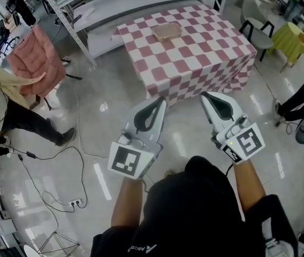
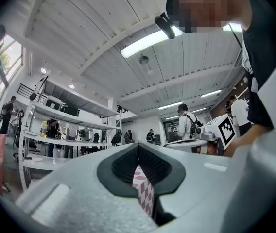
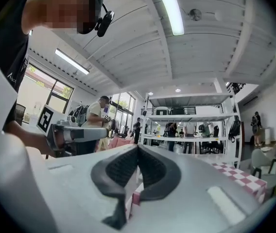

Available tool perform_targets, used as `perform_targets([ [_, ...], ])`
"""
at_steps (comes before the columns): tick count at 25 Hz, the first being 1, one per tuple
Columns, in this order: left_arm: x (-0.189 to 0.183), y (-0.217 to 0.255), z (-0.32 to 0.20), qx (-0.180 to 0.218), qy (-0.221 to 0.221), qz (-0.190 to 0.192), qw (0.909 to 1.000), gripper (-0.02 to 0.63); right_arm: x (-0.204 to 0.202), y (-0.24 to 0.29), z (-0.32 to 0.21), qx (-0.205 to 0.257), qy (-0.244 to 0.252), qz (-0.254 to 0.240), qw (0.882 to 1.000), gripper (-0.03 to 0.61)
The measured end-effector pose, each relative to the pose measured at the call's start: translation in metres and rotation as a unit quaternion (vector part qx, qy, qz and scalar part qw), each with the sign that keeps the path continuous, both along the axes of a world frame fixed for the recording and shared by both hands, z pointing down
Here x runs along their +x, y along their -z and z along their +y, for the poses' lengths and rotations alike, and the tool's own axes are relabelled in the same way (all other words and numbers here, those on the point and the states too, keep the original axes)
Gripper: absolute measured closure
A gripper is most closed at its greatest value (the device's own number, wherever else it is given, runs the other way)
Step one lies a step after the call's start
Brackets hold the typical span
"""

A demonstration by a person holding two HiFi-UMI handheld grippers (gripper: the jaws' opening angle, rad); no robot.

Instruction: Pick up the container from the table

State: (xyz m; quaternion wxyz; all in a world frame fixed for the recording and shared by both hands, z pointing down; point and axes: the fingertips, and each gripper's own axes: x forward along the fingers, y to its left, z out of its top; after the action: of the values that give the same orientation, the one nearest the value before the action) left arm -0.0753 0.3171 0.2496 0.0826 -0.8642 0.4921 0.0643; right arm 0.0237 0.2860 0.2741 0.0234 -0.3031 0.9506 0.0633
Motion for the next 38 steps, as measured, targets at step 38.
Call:
perform_targets([
  [38,-0.101,-0.104,-0.53,-0.099,0.203,0.003,0.9741,0.603,-0.047,-0.14,-0.604,-0.146,0.024,0.126,0.981,0.575],
])
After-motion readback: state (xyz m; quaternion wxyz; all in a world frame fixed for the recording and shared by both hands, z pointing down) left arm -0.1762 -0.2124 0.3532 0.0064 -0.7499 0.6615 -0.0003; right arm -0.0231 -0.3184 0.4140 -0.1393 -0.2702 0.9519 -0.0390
